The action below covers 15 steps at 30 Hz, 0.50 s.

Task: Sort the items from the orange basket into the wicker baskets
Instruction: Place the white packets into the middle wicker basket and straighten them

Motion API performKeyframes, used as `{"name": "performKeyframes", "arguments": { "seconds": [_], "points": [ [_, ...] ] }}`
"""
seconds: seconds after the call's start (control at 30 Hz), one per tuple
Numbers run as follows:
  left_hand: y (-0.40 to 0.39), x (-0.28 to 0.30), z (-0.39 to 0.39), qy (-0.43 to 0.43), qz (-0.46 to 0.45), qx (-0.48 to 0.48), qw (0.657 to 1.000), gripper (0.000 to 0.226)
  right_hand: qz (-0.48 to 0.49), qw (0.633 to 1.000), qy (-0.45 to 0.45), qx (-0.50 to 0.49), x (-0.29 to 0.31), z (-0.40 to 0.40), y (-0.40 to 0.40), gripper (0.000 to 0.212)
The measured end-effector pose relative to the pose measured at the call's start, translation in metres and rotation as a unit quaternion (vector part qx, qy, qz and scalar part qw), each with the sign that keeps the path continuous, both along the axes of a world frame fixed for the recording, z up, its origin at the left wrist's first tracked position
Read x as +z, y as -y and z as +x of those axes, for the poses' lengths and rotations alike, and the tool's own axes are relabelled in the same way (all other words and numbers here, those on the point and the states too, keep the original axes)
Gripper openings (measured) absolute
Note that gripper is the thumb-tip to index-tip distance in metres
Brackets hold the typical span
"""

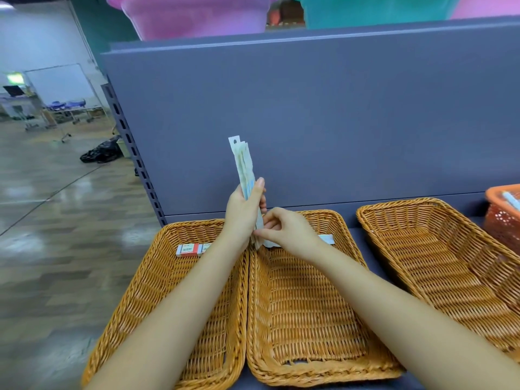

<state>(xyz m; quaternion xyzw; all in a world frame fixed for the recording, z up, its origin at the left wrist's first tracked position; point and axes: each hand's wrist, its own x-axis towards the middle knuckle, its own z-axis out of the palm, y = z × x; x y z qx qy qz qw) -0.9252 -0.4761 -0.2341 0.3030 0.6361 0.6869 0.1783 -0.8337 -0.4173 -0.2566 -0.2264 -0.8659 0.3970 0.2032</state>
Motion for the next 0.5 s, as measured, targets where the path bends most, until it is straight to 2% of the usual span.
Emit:
{"name": "performKeyframes", "arguments": {
  "seconds": [0.27, 0.5],
  "points": [
    [-0.001, -0.005, 0.0, -0.01, -0.016, 0.0, 1.0, 0.026, -0.021, 0.999, -0.007, -0.023, -0.002, 0.006, -0.003, 0.017],
    [0.0, -0.008, -0.003, -0.096, -0.074, -0.01, 0.993, 0.03, -0.053, 0.998, -0.014, -0.023, -0.001, 0.015, -0.012, 0.017]
  ]
}}
